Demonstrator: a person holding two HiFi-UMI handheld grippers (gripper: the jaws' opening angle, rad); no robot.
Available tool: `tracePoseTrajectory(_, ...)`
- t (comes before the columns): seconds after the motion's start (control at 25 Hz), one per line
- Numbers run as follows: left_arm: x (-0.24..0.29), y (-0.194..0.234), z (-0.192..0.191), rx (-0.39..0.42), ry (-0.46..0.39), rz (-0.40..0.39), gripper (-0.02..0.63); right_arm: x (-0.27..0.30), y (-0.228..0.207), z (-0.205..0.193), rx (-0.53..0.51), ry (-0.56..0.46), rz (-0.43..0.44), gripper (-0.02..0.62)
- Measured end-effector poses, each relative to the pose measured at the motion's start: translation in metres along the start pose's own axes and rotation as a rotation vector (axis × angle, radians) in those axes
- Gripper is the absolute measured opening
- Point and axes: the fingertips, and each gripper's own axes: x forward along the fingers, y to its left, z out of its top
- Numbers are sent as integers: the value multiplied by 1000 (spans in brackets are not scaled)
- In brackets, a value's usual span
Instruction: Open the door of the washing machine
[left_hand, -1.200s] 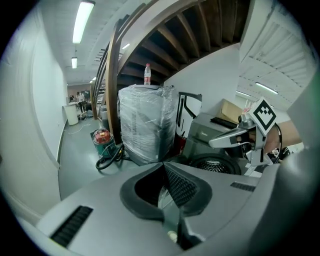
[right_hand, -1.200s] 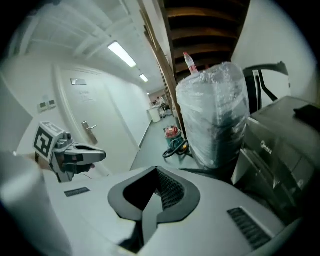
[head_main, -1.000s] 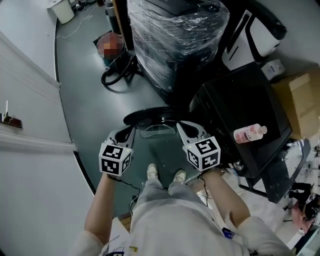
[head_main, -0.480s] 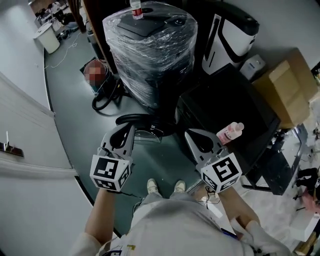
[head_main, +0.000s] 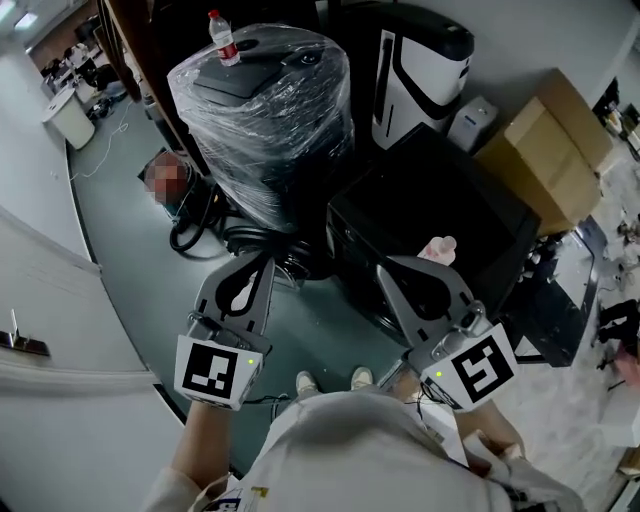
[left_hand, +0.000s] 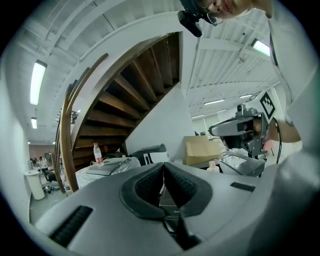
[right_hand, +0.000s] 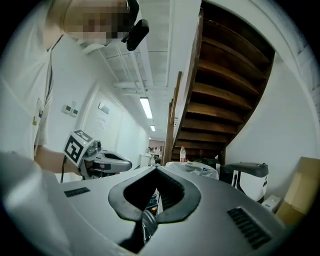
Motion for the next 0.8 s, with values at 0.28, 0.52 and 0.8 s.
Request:
tracePoseTrajectory(0.28,-3,-19,19,3,-30,-32,21,-18,-10,16,4,-26,-27,28)
tracePoseTrajectory(0.52,-11,-17,22,-9,-20,-19,21,-23,-10,15,17,-30,-28,28)
tracePoseTrajectory(0.8,-18,-11,19,-36,-14,-6,21,-20,6,14,11,-23,29,28)
